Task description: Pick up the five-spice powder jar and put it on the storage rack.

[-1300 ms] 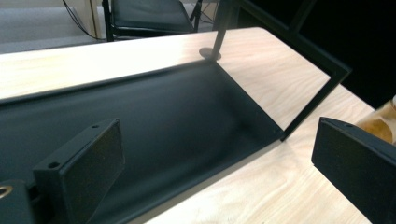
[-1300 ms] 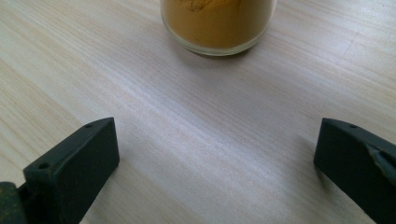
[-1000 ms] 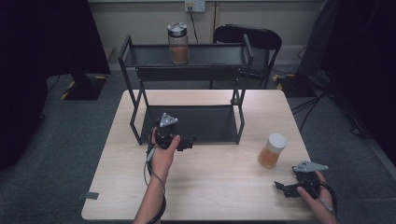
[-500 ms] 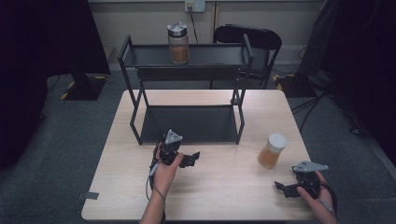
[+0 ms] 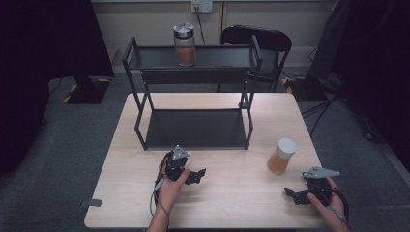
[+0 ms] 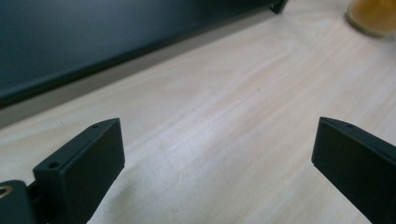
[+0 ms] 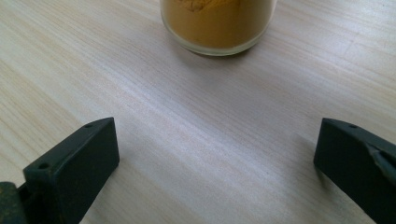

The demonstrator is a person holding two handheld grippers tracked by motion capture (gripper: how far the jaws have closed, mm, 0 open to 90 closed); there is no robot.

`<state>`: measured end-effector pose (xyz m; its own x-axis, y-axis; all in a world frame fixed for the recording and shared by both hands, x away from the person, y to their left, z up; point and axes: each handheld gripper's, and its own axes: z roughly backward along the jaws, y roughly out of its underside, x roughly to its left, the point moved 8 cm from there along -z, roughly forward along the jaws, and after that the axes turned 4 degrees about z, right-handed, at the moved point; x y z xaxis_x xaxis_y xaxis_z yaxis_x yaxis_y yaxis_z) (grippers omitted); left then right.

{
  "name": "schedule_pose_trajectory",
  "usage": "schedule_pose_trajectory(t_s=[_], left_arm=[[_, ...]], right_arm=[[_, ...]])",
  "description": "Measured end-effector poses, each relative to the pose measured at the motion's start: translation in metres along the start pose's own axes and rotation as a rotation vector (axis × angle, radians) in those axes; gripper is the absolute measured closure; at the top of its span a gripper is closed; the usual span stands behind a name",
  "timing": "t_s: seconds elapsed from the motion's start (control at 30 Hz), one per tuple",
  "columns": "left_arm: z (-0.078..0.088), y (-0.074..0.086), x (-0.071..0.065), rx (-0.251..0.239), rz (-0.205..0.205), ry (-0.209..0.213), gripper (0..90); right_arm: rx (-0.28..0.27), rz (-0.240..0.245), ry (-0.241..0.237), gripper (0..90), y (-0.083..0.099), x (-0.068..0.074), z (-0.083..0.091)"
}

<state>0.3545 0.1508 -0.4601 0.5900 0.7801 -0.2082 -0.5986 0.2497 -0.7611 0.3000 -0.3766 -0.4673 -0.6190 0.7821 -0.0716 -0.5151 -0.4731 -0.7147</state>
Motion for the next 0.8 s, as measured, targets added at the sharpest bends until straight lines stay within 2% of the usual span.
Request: schedule_pose_trajectory(t_s=[0.3, 0.5, 0.67, 0.73, 0.8], left_arm=[[0.004, 0.009, 0.002, 0.037, -0.024, -0.018, 2.2], [0.006, 0.015, 0.004, 0.068, -0.018, -0.027, 2.2], [0.007, 0.019, 0.003, 0.073, -0.056, -0.040, 1.9], [0.006, 0.020, 0.002, 0.078, -0.091, -0.044, 1.3], [0.004, 0.021, -0.002, 0.087, -0.150, -0.062, 0.2]], right_arm=[[0.000, 0.000, 0.000, 0.0, 0.000, 0.000, 0.000], [0.001, 0.000, 0.000, 0.0, 0.000, 0.000, 0.000], [0.001, 0.000, -0.001, 0.0, 0.000, 0.000, 0.000], [0.001, 0.000, 0.000, 0.0, 0.000, 0.000, 0.000], [0.001, 0.000, 0.000, 0.0, 0.000, 0.000, 0.000]])
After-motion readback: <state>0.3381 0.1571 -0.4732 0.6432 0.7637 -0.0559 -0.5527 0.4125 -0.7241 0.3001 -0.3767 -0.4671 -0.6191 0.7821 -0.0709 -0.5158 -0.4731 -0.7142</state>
